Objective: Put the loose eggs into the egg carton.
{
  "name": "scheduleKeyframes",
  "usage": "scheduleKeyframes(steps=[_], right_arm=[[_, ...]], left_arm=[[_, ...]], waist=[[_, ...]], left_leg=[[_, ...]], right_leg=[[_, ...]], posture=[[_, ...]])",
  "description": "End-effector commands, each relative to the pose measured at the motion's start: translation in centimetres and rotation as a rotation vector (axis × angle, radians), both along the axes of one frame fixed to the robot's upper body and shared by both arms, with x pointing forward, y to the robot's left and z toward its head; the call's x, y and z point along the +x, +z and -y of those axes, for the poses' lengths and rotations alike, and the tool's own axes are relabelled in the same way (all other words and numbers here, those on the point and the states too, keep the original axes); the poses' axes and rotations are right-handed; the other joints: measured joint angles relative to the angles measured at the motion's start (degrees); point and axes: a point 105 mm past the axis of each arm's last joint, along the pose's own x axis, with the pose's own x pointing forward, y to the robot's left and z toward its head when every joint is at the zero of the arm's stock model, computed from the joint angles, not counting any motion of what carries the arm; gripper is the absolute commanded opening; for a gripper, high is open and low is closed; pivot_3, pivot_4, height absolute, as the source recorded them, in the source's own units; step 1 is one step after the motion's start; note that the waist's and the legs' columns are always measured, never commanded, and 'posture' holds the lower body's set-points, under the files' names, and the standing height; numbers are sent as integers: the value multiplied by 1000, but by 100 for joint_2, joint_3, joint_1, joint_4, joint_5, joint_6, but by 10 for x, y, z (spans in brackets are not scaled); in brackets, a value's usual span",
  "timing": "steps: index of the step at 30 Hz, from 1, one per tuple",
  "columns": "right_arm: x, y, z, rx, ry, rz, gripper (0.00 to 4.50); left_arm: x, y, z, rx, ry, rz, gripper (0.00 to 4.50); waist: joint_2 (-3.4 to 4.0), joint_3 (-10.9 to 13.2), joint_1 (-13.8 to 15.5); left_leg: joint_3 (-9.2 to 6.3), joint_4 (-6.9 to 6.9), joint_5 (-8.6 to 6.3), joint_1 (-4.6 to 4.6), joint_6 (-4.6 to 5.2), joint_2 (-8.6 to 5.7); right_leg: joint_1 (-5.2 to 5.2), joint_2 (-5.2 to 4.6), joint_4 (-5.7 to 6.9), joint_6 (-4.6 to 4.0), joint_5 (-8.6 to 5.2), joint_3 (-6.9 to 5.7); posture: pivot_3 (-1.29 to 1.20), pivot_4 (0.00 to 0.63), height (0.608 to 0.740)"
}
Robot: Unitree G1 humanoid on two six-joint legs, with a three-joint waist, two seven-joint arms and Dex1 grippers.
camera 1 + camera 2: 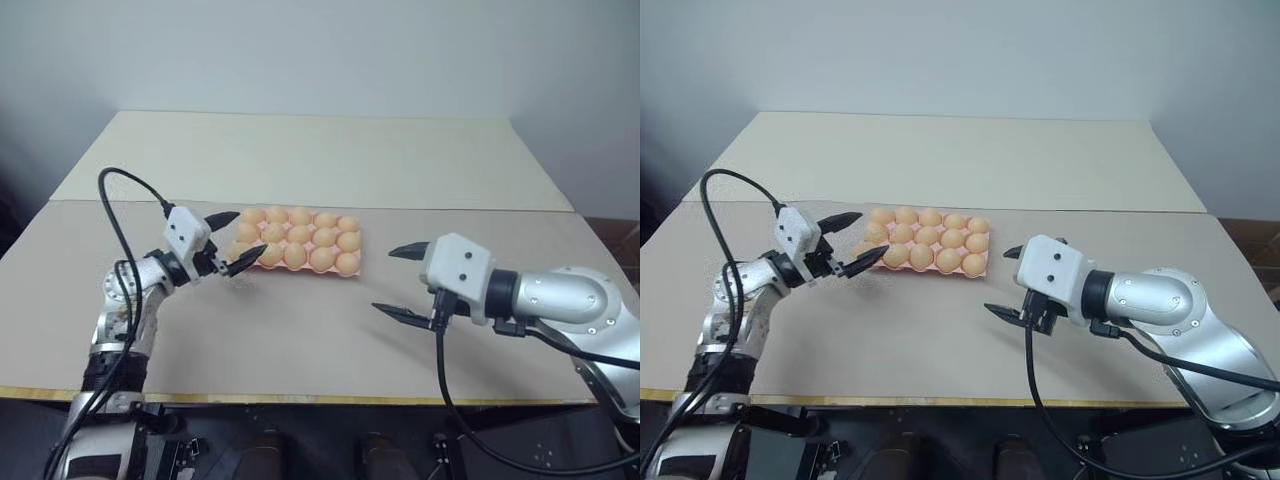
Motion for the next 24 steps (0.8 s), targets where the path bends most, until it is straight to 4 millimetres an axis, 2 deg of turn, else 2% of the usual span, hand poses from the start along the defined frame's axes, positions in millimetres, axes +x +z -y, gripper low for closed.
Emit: scheduleKeyframes(steps=[1, 8, 13, 17, 21, 24], right_arm=[[-2, 12, 0, -7, 19, 61, 4500], [-6, 22, 8, -18, 80, 15, 4500], [-12, 27, 21, -50, 142, -34, 4500], [-16, 29, 37, -74, 164, -87, 4500], [-16, 28, 65, -147, 175, -170, 4500], [-13, 28, 78, -186, 176, -191, 4500]], left_arm=[[-29, 26, 2, 4, -97, 39, 4431], [-82, 30, -25, 135, -95, -61, 4431], [-103, 30, -42, 202, -58, -120, 4431], [-120, 37, -51, 249, -32, -140, 4431], [-139, 46, -59, 293, 13, -155, 4431], [-149, 47, -61, 303, 38, -172, 4431]], waist=[[1, 0, -16], [5, 3, -41], [7, 4, -13], [7, 4, -7], [9, 5, -25], [11, 6, -31]], left_leg=[[0, -1, 0, 3, 0, -1], [1, -2, 0, 16, 0, 10], [2, -5, -1, 16, 0, 9], [3, -4, -1, 16, 0, 10], [8, -6, -2, 20, 3, 11], [10, -7, -2, 26, 3, 17]], right_leg=[[1, -1, 1, 0, 0, 1], [8, 1, 1, 0, 0, 4], [12, -3, -8, 0, -1, 1], [16, -3, -13, -1, -1, -1], [20, -4, -18, -1, -1, 0], [24, 0, -20, -1, -1, 0]], posture=[[0, 150, 740], [0, 150, 740], [0, 150, 740], [0, 150, 740], [0, 150, 740], [0, 150, 740]])
